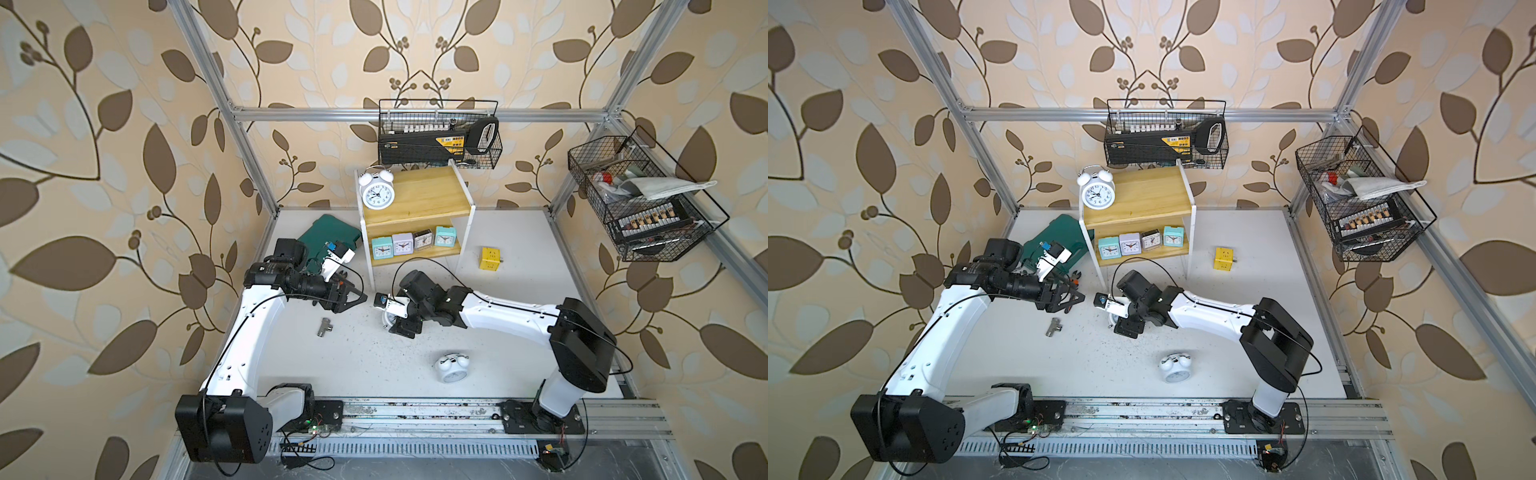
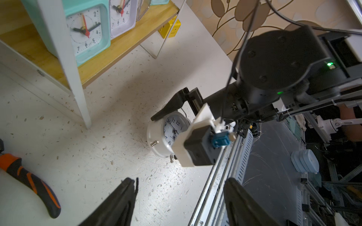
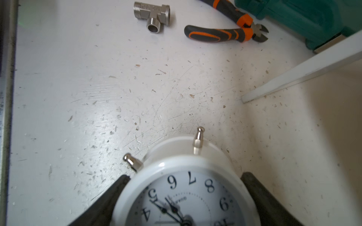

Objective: Place the alarm clocks on the shelf by style
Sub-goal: Pick up the alarm from the center of the board.

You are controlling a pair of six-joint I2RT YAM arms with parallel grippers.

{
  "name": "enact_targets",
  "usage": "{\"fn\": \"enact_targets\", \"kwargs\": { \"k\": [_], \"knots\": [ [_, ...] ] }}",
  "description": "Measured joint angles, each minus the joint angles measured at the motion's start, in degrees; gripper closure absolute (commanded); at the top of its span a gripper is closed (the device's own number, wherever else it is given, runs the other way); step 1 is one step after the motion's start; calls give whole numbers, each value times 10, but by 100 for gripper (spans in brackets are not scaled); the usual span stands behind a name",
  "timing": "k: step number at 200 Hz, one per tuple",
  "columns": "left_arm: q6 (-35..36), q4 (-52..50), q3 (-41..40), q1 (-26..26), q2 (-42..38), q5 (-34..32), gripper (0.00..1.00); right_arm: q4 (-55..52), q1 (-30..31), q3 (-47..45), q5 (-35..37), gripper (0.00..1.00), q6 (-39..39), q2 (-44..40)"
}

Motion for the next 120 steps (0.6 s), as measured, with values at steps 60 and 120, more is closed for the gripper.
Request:
{"fn": "enact_targets", "kwargs": {
  "k": [60,120],
  "knots": [
    [-70,-18,23,0,72,1,23,7,58,-17,21,44,-52,-31],
    [-81,-44,24,-26,111,2,23,2,75,16,46,43,-83,-31]
  ]
}}
